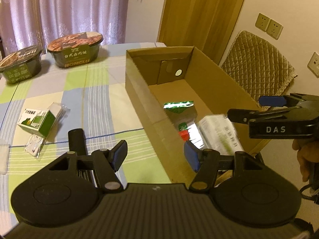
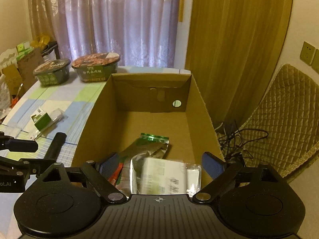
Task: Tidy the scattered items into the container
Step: 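Open the left tool to drop the candy while the right tool releases the tablets box inside, then move both tools back to the items on the table, then grasp the green-white spray box with the right tool while the left tool grasps the clear plastic tray, then lift and hold the spray box and plastic tray above the table, then carry the spray box and plastic tray over the cardboard box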
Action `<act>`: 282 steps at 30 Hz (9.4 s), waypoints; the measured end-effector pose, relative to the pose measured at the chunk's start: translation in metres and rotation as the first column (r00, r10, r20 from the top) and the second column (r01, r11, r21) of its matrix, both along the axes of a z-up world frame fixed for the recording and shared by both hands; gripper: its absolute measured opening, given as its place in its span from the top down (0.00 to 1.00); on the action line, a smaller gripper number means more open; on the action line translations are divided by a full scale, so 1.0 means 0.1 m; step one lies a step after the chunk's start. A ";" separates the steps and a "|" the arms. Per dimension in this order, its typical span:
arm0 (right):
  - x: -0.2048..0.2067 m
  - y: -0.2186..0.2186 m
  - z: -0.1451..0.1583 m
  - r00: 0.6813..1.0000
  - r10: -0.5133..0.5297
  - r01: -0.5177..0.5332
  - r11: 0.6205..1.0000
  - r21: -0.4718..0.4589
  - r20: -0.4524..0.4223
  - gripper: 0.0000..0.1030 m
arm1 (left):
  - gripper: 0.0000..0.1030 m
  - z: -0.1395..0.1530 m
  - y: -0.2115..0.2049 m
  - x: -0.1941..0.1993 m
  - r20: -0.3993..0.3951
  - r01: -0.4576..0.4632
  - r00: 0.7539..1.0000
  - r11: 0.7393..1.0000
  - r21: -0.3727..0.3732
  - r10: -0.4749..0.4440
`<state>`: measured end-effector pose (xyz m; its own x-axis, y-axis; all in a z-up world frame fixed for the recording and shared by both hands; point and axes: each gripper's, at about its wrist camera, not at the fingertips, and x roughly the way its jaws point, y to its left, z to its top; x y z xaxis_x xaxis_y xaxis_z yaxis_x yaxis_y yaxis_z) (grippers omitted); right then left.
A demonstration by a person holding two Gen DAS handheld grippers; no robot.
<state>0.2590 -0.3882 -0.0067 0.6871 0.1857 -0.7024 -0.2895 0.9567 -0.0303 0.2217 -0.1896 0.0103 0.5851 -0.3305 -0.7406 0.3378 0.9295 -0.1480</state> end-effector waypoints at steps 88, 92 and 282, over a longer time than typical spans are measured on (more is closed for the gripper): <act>1.08 3.86 -1.11 0.642 0.719 -0.766 0.585 -0.267 -0.266 0.00 | 0.42 -1.17 3.24 1.03 -0.069 -0.207 0.973 0.961 0.183 0.222; 1.21 4.03 -1.24 0.637 0.705 -0.771 0.578 -0.266 -0.313 0.20 | 0.49 -1.20 3.25 1.03 -0.075 -0.186 0.977 0.966 0.181 0.202; -1.82 0.29 0.40 0.969 0.243 -0.247 0.961 -0.125 -0.050 0.43 | 0.50 0.42 0.33 -1.53 -0.013 0.465 0.873 0.821 0.331 -0.488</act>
<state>0.0768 -0.3596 0.0335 0.6071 0.2515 -0.7537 -0.5176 0.8449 -0.1351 0.0683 -0.1562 0.0528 0.4687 -0.3385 -0.8159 0.7489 0.6421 0.1638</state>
